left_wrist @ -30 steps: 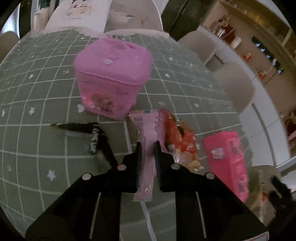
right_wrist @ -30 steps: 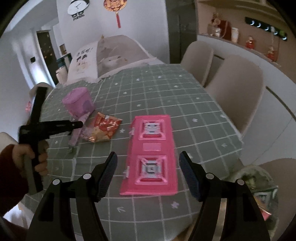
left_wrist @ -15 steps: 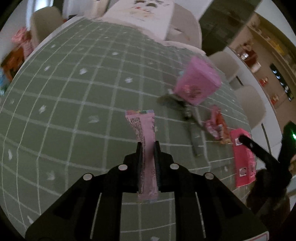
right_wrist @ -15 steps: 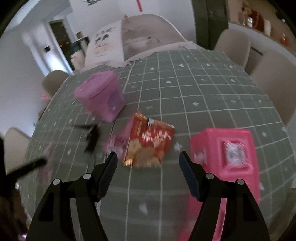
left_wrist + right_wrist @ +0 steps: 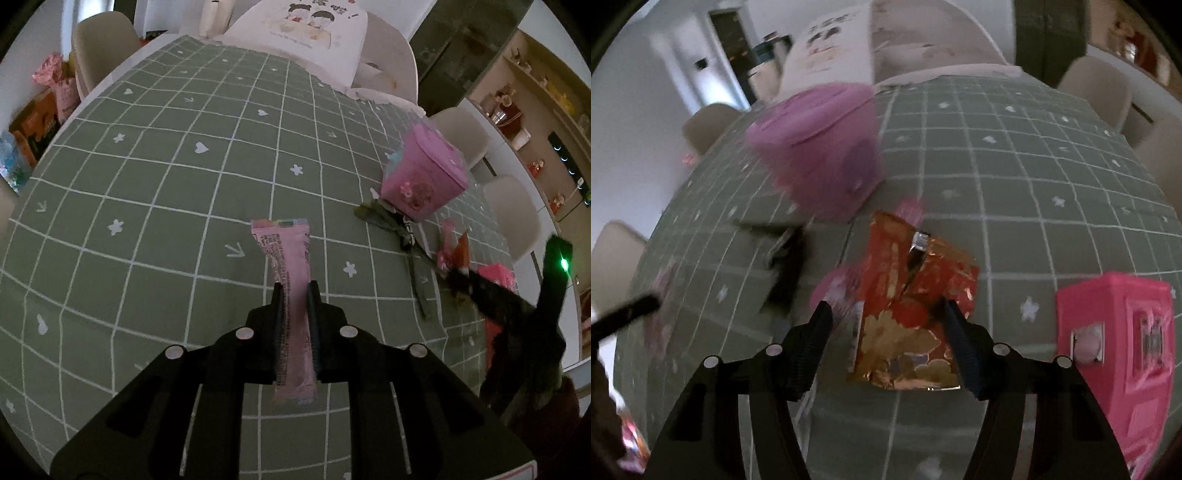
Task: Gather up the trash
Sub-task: 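Grasp the red-and-gold snack bag with the right tool while the left holds the pink wrapper, then carry the pink wrapper and red-and-gold bag to the trash bag and open both tools, then grasp the black clip with the left tool while the right grasps the pink lollipop card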
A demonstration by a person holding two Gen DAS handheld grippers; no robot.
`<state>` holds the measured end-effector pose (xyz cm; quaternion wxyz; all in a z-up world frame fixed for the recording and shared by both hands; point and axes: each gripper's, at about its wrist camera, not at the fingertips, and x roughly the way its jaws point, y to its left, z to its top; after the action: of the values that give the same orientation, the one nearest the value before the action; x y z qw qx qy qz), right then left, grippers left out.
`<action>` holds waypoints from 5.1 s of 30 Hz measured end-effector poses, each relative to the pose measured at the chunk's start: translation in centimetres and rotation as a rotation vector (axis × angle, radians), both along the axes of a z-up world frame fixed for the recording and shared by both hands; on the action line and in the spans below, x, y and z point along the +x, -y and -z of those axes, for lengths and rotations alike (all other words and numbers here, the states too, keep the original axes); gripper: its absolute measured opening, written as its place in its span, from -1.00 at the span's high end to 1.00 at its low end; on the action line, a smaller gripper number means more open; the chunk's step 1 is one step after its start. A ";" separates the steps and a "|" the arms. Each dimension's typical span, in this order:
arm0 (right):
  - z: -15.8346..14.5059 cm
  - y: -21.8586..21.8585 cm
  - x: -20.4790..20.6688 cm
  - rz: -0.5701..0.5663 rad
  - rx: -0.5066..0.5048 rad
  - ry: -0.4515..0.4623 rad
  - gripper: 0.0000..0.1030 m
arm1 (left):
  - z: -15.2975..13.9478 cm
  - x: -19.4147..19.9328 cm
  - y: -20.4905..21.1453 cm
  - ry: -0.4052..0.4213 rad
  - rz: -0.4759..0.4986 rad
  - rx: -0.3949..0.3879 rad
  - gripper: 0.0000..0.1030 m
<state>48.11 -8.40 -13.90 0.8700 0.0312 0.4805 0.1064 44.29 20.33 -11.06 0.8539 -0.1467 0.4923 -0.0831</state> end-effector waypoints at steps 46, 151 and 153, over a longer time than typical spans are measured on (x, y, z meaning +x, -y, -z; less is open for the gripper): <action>-3.3 2.1 -3.3 0.103 0.011 0.056 0.70 | -0.6 0.7 3.9 0.013 0.117 0.011 0.75; -9.4 18.7 -19.4 0.257 -0.027 0.157 0.18 | -0.7 -1.8 14.1 0.042 -0.046 0.009 0.23; -9.2 17.1 -18.3 0.236 -0.030 0.149 0.18 | -0.6 -0.6 14.0 0.046 -0.043 0.018 0.23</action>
<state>29.79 -25.46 -4.68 0.9102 0.0662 0.4089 -0.0018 43.69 6.31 -10.42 0.8679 -0.1477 0.4700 -0.0639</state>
